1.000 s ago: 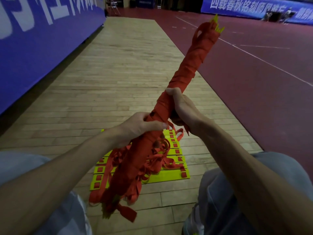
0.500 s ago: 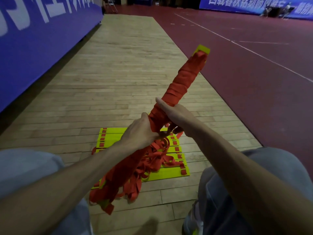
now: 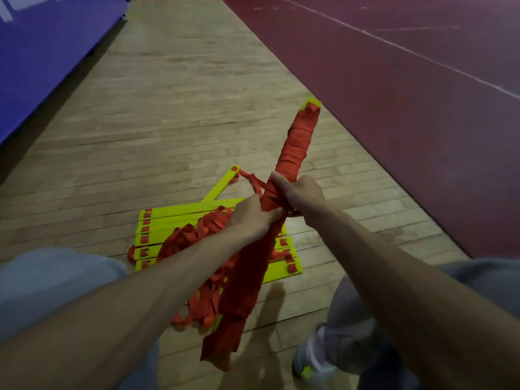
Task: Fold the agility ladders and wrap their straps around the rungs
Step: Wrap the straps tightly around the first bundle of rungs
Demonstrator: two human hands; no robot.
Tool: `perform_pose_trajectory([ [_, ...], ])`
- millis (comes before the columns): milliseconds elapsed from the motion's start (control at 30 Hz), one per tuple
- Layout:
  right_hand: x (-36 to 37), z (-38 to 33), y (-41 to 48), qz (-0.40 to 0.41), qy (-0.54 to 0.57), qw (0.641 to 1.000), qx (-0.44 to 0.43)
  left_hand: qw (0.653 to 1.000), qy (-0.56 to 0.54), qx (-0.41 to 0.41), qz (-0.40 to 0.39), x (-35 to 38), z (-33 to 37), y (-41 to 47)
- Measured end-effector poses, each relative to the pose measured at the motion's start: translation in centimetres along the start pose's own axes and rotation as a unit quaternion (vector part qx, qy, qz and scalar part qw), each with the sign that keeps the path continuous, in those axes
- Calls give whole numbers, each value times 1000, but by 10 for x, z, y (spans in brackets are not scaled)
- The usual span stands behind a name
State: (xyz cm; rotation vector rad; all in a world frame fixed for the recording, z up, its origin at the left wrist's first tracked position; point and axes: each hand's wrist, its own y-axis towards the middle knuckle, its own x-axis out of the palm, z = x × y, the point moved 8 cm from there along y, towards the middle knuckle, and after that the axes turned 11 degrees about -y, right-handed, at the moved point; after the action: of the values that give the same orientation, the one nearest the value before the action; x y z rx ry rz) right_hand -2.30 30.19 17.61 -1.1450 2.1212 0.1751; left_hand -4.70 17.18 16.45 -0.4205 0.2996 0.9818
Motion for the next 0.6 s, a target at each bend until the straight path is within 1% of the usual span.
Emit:
perform_pose_trajectory([
  [67,4,28,24,28,17,999,28,998,-54,-21,-19,22,-9,20],
  [167,13,61,57,52,6,998,37,991,-113,-65,-10,46,-28,54],
  [267,23,104,88,58,-1,997,53,987,-124,-91,-42,84,-47,86],
  [333,29,142,102,62,13,994,84,984,-120,-108,-78,118,-66,106],
  [533,45,209,130,60,40,989,129,970,-108,-176,-129,193,-112,149],
  [600,45,229,142,69,50,985,151,968,-100,-183,-139,214,-123,162],
])
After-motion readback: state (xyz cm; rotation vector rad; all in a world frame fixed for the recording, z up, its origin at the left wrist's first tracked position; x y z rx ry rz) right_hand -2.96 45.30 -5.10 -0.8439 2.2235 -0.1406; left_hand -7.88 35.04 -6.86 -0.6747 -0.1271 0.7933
